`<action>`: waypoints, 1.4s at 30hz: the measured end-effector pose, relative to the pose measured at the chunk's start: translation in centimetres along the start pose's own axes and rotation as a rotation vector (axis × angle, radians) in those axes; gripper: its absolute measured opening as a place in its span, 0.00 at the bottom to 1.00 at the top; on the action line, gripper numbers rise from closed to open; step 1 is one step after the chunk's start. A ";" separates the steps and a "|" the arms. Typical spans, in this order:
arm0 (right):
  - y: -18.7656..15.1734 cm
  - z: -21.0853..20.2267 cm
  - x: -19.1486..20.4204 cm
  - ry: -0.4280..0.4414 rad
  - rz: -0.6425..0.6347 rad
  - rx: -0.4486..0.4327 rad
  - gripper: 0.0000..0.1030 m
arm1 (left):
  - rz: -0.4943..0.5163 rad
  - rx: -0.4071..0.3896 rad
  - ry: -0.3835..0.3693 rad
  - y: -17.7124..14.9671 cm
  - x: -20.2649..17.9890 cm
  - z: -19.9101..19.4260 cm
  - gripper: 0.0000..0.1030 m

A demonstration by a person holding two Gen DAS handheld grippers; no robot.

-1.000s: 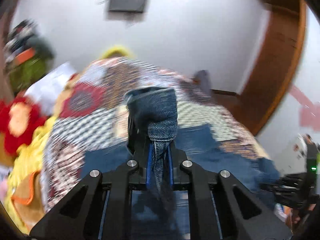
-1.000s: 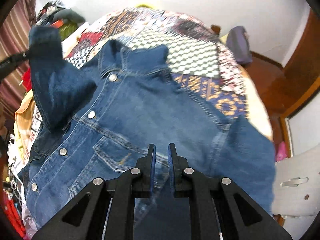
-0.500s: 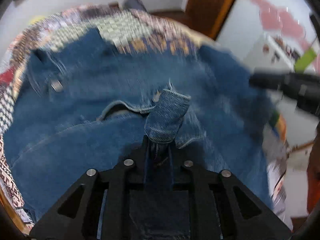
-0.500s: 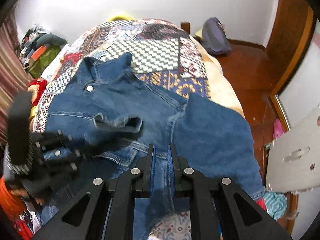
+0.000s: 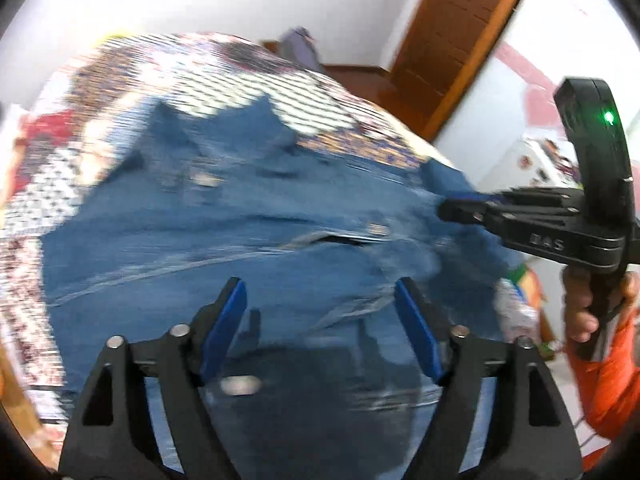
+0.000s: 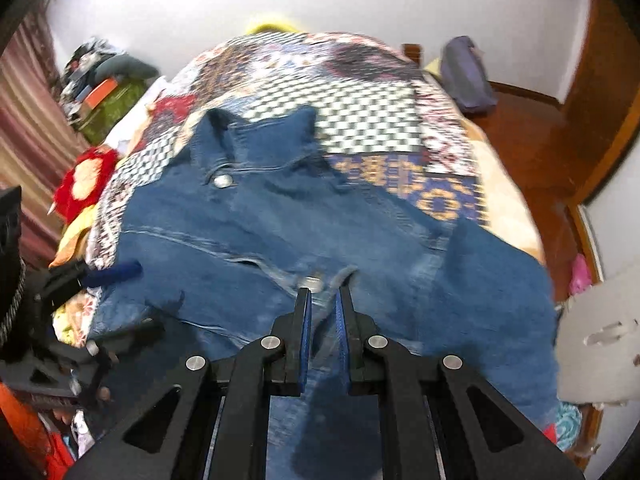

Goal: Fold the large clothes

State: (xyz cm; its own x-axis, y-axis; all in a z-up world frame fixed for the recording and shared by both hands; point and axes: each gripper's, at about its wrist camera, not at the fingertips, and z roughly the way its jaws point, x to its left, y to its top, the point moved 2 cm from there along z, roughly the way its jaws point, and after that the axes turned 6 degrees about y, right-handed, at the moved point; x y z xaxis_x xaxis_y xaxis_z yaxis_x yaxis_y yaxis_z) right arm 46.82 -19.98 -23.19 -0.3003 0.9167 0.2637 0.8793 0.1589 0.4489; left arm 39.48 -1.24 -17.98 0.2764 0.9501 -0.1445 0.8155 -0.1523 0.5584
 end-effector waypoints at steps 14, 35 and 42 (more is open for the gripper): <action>-3.2 7.5 1.9 -0.044 -0.023 0.159 0.08 | -0.188 0.104 0.331 -6.4 16.9 3.3 0.82; -7.5 5.9 -1.9 -0.228 -0.005 0.212 0.09 | -0.205 0.112 0.260 -10.7 16.6 4.2 0.87; -8.1 5.4 -1.7 -0.326 -0.097 0.202 0.09 | -0.168 0.142 0.315 -11.5 15.4 2.9 0.86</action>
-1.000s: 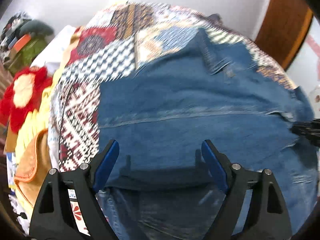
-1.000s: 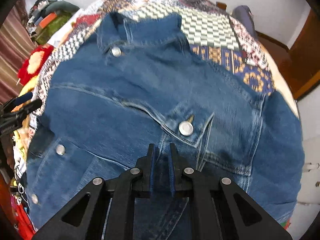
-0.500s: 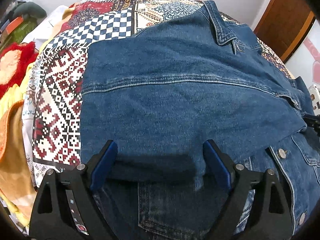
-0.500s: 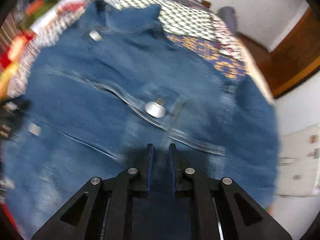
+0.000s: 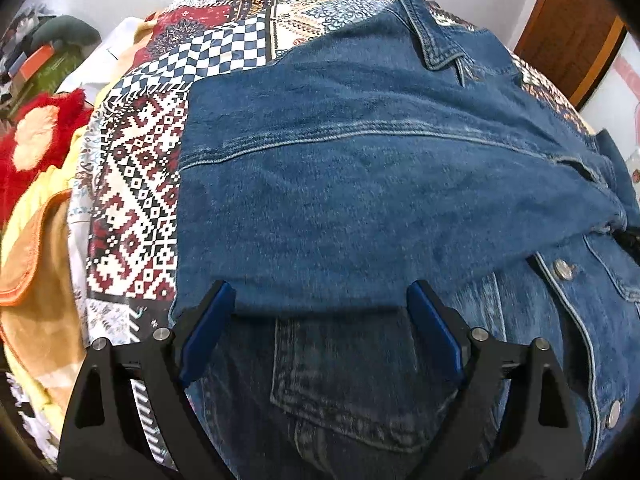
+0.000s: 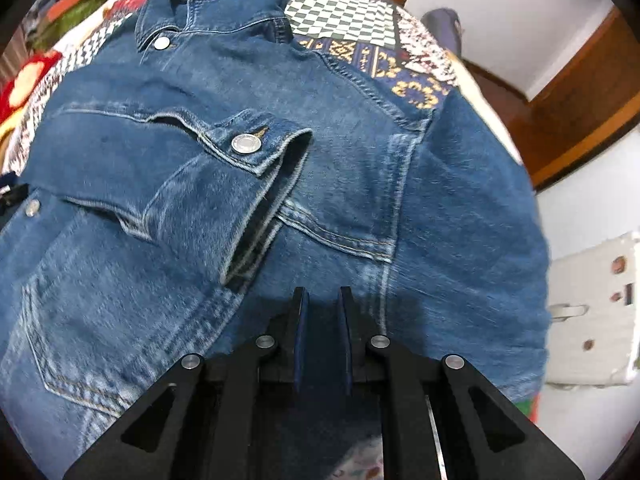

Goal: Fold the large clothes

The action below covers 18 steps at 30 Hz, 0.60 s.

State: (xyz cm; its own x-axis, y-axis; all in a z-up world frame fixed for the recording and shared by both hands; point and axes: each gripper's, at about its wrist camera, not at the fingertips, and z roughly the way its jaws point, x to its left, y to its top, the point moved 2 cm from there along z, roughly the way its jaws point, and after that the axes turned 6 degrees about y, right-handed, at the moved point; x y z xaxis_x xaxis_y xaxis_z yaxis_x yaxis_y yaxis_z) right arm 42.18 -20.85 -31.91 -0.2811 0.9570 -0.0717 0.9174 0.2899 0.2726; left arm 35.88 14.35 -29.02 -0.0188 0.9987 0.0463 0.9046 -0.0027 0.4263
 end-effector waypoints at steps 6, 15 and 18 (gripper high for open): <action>-1.3 -4.3 -4.5 -0.002 0.134 -0.109 0.09 | 0.055 -0.090 0.003 1.8 -1.7 -4.0 0.86; -2.7 -0.1 -11.1 -0.164 0.152 -0.021 0.09 | 0.137 -0.158 -0.136 5.6 -8.8 -6.9 0.86; -3.3 -0.4 -10.5 -0.258 0.111 -0.034 0.09 | 0.205 -0.151 -0.152 6.3 -12.3 -6.5 0.86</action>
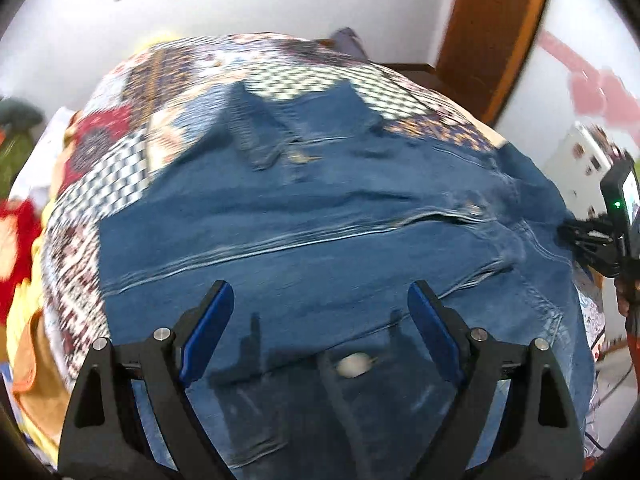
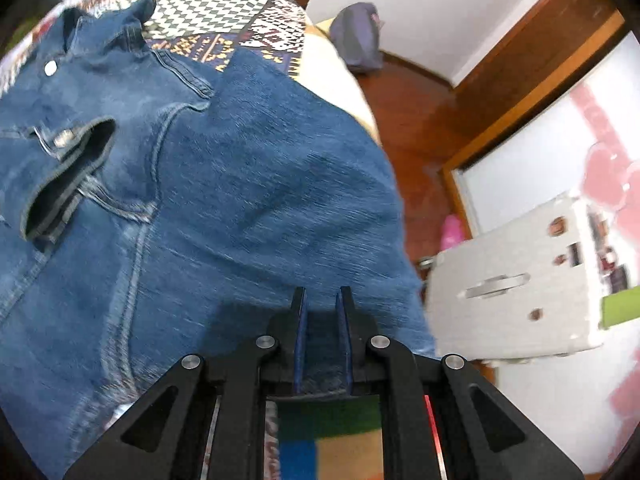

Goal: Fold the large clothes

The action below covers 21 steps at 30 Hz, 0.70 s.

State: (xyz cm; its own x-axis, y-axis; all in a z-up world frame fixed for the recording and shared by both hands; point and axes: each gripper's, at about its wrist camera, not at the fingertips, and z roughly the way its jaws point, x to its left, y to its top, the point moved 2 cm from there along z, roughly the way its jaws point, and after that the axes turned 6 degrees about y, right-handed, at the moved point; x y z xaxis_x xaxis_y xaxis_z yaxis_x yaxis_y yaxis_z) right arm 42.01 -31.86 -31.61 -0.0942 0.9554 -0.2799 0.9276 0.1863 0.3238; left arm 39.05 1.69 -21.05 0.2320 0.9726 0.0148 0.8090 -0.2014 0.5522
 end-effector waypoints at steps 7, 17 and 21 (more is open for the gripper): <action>-1.8 -0.8 0.8 -0.138 -0.062 -0.043 0.09 | 0.139 0.015 -0.075 2.2 -7.2 1.6 0.86; -4.3 -1.6 -7.1 -0.033 0.197 -0.088 1.00 | 0.222 0.172 -0.183 2.8 -12.7 7.4 0.87; -5.8 -2.6 -9.9 0.158 0.368 -0.093 1.00 | 0.289 0.144 -0.156 2.9 -14.8 7.4 0.88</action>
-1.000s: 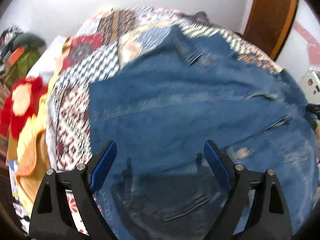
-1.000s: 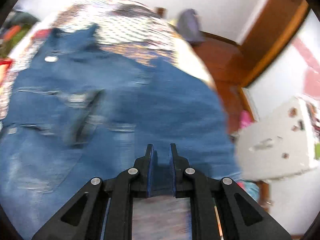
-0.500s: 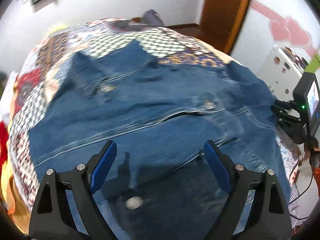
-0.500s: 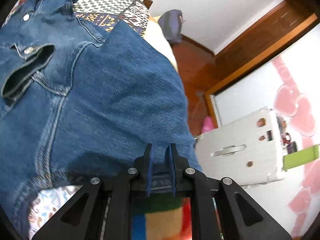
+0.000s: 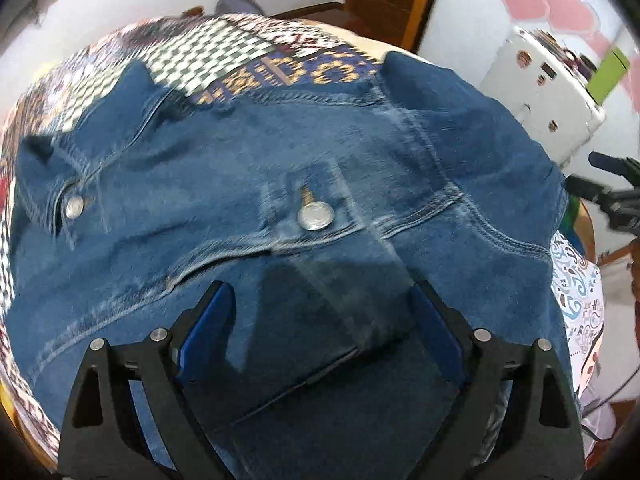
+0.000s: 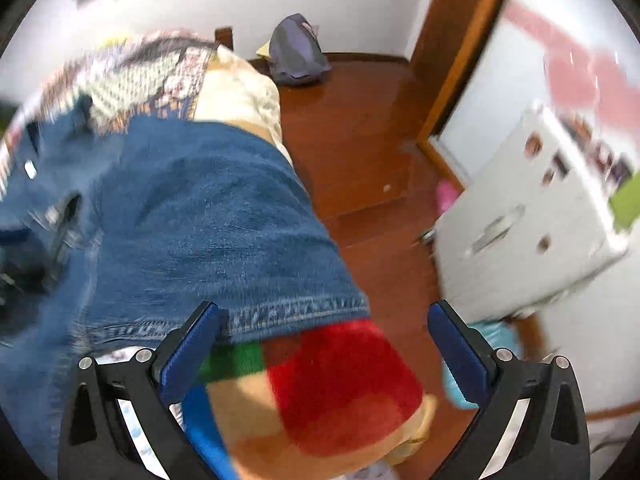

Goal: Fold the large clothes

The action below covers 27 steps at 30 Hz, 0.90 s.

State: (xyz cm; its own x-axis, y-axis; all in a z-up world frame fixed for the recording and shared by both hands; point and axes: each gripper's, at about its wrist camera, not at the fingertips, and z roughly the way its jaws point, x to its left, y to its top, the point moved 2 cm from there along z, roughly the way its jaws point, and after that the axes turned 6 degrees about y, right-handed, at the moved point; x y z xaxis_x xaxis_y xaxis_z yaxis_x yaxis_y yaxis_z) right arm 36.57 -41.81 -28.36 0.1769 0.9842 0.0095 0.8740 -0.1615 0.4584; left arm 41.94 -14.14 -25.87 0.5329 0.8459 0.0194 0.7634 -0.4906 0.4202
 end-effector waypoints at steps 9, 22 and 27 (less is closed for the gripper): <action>-1.6 0.6 -5.0 0.481 0.432 0.051 0.90 | -0.011 -0.098 0.030 1.7 -0.9 -2.9 0.88; -1.1 6.3 -6.2 0.567 0.718 0.056 0.84 | -0.252 -0.164 -0.015 -1.2 4.7 -7.7 0.88; 0.0 7.0 -6.3 0.488 0.697 0.063 0.47 | -0.284 -0.171 0.006 -2.4 5.5 -8.3 0.88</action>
State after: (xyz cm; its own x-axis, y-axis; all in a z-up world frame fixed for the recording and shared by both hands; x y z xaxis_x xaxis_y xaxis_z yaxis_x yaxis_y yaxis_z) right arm 38.62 -48.54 -34.61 0.4816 0.5768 0.6598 0.6637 -0.7317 0.1552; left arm 39.97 -6.54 -19.23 0.3049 0.9453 -0.1157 0.8085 -0.1928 0.5560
